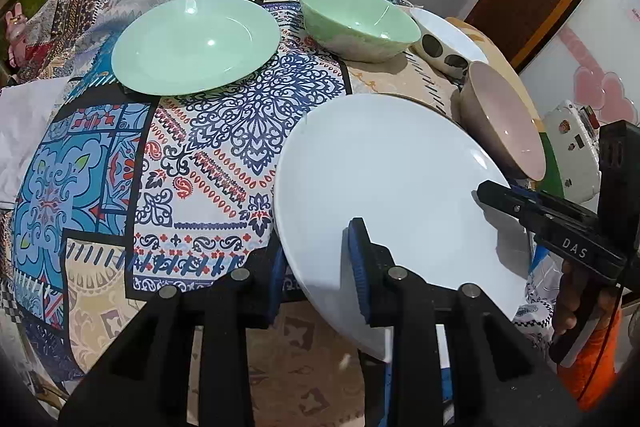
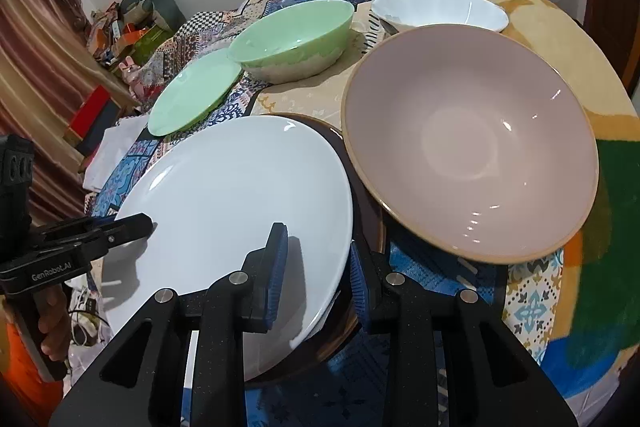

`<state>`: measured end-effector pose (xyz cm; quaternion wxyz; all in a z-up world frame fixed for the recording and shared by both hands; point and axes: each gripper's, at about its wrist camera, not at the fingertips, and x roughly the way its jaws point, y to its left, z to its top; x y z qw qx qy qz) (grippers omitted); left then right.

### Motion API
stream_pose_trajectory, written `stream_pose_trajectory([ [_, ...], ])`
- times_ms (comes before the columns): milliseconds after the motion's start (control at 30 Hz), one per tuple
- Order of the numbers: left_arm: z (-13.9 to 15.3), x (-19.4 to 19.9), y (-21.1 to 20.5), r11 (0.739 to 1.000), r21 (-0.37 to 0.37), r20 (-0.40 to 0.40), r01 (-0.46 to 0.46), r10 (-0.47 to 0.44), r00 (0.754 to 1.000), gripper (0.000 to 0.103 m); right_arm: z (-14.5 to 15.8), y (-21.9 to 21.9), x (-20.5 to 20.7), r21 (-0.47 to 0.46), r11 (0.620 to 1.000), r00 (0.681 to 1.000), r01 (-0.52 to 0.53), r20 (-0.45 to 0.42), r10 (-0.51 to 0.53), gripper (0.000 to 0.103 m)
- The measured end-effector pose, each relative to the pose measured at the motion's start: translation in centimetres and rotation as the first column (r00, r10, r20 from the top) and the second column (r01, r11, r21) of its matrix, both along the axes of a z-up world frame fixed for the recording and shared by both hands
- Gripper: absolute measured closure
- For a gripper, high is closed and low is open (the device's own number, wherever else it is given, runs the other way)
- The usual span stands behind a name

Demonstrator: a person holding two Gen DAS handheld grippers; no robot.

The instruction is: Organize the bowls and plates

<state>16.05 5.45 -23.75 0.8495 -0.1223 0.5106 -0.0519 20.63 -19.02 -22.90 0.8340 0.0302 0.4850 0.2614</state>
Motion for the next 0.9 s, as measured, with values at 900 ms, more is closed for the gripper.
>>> stream_pose_trajectory([
  [900, -1.5, 1.1, -0.8, 1.0, -0.001, -0.051, 0.014, -0.014, 0.999, 0.07, 0.7, -0.6, -0.4, -0.024, 1.0, 1.0, -0.01, 0.005, 0.01, 0.076],
])
